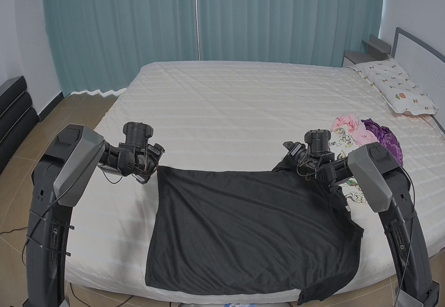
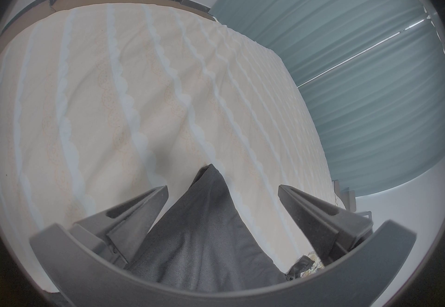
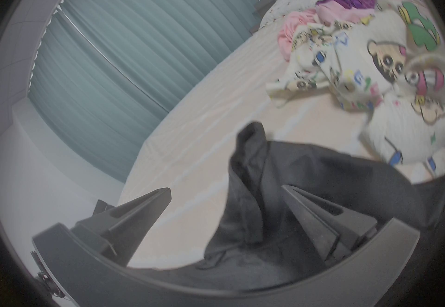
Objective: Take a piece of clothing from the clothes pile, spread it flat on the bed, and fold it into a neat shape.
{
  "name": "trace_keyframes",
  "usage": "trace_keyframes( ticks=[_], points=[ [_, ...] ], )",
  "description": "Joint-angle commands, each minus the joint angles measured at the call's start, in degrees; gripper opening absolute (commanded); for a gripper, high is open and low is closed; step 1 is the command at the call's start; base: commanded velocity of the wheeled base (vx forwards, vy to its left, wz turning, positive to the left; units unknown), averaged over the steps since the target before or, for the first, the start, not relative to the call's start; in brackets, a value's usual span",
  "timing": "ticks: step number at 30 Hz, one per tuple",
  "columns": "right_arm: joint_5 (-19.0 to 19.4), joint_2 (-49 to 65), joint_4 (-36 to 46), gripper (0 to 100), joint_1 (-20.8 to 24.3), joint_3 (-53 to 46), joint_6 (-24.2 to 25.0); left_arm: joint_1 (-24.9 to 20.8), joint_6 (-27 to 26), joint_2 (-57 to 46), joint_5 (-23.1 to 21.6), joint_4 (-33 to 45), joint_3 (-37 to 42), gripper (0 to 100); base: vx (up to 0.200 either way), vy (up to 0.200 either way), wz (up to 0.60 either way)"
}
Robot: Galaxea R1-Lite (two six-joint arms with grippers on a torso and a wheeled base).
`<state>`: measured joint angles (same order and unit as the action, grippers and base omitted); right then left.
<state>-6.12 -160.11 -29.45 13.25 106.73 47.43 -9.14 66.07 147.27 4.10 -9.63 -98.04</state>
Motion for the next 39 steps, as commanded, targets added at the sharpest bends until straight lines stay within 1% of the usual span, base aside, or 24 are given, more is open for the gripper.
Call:
trace_keyframes(
  ticks=[1, 4, 6, 8, 9, 11, 13, 14, 15, 18, 21, 27, 29, 32, 35, 39],
  points=[
    [0.14, -2.49, 0.10, 100, 1.16, -0.47, 0.12, 0.00, 0.02, -0.15, 0.03, -0.04, 0.13, 100, 0.000, 0.000, 0.00],
    [0.14, -4.51, -0.17, 100, 2.04, 1.82, 0.55, 0.00, 0.02, -0.15, 0.03, 0.05, 0.13, 100, 0.000, 0.000, 0.00],
    [0.14, -5.39, -0.69, 100, 2.57, 4.63, 2.40, 0.00, 0.02, -0.06, 0.03, 0.05, 0.13, 100, 0.000, 0.000, 0.00],
    [0.14, -5.56, -0.61, 100, 3.71, 7.86, 5.30, 0.00, 0.02, -0.06, 0.03, 0.05, 0.13, 100, 0.000, 0.000, 0.00],
    [0.23, -5.65, -1.05, 100, 4.06, 7.86, 6.36, 0.00, 0.02, -0.06, 0.03, 0.05, 0.13, 100, 0.000, 0.000, 0.00],
    [0.49, -5.65, -3.15, 100, 4.33, 7.86, 6.27, -0.09, 0.11, -0.06, 0.03, 0.05, 0.21, 100, 0.000, 0.000, 0.00],
    [1.11, -5.21, -8.60, 100, 4.59, 7.86, 5.65, -0.09, 0.02, -0.15, 0.03, -0.04, 0.65, 100, 0.000, 0.000, 0.00],
    [1.11, -5.21, -8.60, 100, 4.59, 7.86, 5.65, -0.09, 0.02, -0.15, 0.03, -0.04, 0.65, 100, 0.000, 0.000, 0.00],
    [1.55, -4.51, -10.36, 100, 4.41, 7.86, 5.48, -0.09, 0.02, -0.15, 0.03, -0.04, 0.65, 100, 0.000, 0.000, 0.00],
    [1.99, -2.84, -11.33, 100, 3.80, 7.86, 5.39, -0.09, 0.02, -0.15, 0.03, -0.04, 0.74, 100, 0.000, 0.000, 0.00],
    [2.08, -0.90, -12.82, 100, 2.13, 7.86, 4.95, -0.09, 0.02, -0.15, 0.03, -0.04, 0.83, 100, 0.000, 0.000, 0.00],
    [1.81, 0.33, -11.77, 100, 0.72, 7.86, 4.69, -0.09, 0.02, -0.15, 0.03, -0.04, 0.74, 100, 0.000, 0.000, 0.00],
    [1.46, 0.41, -9.13, 100, -0.59, 7.86, 3.19, -0.09, 0.11, -0.50, -0.05, -0.04, 1.01, 100, 0.000, 0.000, 0.00],
    [1.29, 0.50, -5.26, 100, -2.97, 6.91, -0.85, -0.09, 0.02, -1.20, -1.02, -0.04, 1.88, 100, 0.000, 0.000, 0.00],
    [1.29, 0.85, -4.82, 100, -5.25, 3.93, -4.46, -0.09, 0.02, -1.73, -2.60, -0.04, 2.59, 100, 0.000, 0.000, 0.00],
    [1.99, 1.03, -4.82, 100, -7.36, -0.03, -9.11, 0.00, 0.02, -1.73, -2.60, -0.04, 2.59, 100, 0.000, 0.000, 0.00]
  ],
)
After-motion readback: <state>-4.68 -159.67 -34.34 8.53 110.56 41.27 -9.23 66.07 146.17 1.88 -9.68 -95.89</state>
